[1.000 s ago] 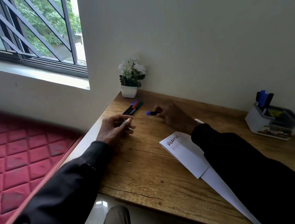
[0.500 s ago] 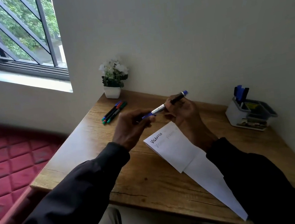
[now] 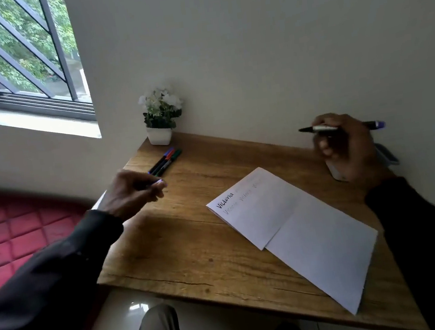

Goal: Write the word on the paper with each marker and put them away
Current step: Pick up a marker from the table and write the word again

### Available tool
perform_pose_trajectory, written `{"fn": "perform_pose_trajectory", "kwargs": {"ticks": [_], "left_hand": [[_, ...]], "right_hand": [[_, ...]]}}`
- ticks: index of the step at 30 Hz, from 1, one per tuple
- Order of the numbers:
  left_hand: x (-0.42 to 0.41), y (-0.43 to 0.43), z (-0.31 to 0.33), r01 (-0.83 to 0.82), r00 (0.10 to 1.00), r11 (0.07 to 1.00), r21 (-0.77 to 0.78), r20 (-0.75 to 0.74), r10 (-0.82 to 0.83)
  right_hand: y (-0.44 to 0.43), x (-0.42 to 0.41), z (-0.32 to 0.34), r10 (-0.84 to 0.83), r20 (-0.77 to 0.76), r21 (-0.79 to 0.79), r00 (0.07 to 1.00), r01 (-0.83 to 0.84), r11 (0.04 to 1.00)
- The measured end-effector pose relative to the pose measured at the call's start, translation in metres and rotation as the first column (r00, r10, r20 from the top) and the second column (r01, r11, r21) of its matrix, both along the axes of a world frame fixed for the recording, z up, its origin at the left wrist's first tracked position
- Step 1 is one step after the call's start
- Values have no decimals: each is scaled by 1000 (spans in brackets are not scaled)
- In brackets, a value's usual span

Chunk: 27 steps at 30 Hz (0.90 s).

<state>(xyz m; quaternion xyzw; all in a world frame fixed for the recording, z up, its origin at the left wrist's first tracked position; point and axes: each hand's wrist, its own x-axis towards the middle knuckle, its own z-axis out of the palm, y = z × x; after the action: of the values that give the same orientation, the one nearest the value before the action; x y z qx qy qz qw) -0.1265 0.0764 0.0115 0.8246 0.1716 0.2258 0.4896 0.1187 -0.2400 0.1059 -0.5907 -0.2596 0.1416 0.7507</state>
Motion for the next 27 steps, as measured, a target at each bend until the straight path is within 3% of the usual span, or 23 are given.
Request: {"fn": "perform_pose_trajectory", "kwargs": {"ticks": [2,5,10,17,27], "left_hand": [[4,-4,-6,55,998,998,-38,-30,-57],[36,-24,-12,69,995,997,34,-76,-66],[87,-28,-19,-11,986,977,215,-162,47],[120,-20,-34,-96,977,967,236,-161,137],[118,-20,-33,-47,984,966,256,-153,88]], "right_hand": [[-6,-6,-15,71,-13,-83,997,-71,994],[12,-22,-47,165,-36,-124,986,-169,978],[21,-24,-70,82,30,-151,996,-76,986],[22,-23,-92,-13,37,-225,999,21,974],[36,-48,-104,167,171,-384,971,-90,919]]}}
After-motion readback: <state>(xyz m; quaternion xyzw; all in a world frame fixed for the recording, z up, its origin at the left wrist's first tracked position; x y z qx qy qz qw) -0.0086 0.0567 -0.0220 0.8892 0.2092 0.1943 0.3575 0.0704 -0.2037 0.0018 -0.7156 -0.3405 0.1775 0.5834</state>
